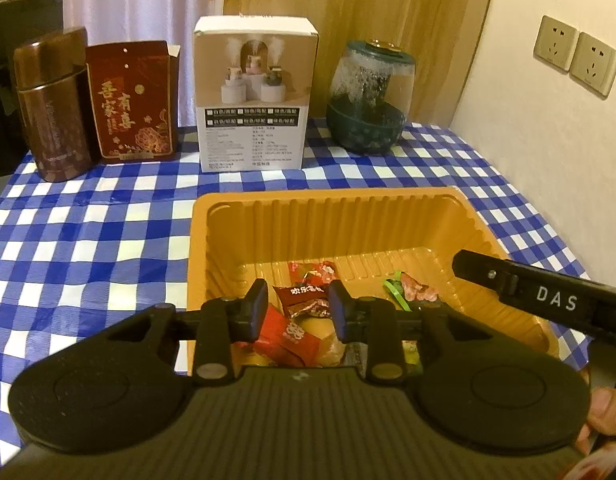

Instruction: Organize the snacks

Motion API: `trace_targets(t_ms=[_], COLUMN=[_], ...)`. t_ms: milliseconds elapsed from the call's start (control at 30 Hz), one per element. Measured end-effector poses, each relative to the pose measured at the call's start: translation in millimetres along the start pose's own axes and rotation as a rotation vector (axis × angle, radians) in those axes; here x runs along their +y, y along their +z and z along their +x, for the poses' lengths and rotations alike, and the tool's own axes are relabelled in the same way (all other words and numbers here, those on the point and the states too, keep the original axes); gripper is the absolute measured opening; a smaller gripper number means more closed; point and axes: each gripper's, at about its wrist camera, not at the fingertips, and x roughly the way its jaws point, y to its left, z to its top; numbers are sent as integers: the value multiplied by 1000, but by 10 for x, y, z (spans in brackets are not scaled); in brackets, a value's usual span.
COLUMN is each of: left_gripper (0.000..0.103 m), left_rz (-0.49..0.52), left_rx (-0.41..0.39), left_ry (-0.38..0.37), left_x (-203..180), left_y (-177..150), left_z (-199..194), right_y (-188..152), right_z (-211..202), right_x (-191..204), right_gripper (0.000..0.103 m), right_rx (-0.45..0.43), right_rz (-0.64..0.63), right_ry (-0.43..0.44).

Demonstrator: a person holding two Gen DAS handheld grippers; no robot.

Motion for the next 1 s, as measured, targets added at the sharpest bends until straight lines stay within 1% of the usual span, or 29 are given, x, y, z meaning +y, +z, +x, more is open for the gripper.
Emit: trace_targets(t_ms=[67,200,267,333,367,433,500,567,633,700,733,800,1000], left_gripper=[32,43,48,50,53,59,70,75,77,88,90,97,103], left_rz=[1,6,12,11,11,11,11,10,11,11,11,13,0], left_rx=[-8,-19,-25,-25,-24,-24,-30,-36,-44,-52,-58,-72,-88], left_ry=[2,4,10,15,17,23,29,30,32,34,35,42,47], left_x=[-18,-65,-84,-87,-89,-94,-99,-110,-124,-140,-151,-179,-257], left_y=[2,7,-2,-18,-31,-55,-96,-146,-198,-249,-273,-334,-547], left_z=[-54,-157,-211,-262,-287,-338,-411,-499,-599,-700,-744,-869,-1214], right_y=[3,20,12,-15,-28,-51,-80,-109,-139,-174,-195,-238,-346], right_z=[-50,-153,-224,-294,-327,-391,-462,-542,-637,-734,-782,-885,-1223], right_x=[-25,-57,-60,-55,-51,-44,-46,-51,-44,-27,-19,-2,24], right_gripper=[62,71,73,74,74,75,75,76,76,77,78,78,79], right_rx=[-8,-15,-20,-14,-15,-14,-13,-7,-7,-10,-10,-8,-12], right_rz=[6,25,21,12,9,1,3,11,11,4,0,-4,-34], right_ry=[-1,7,6,-1,-2,-3,-3,1,6,5,4,3,-1])
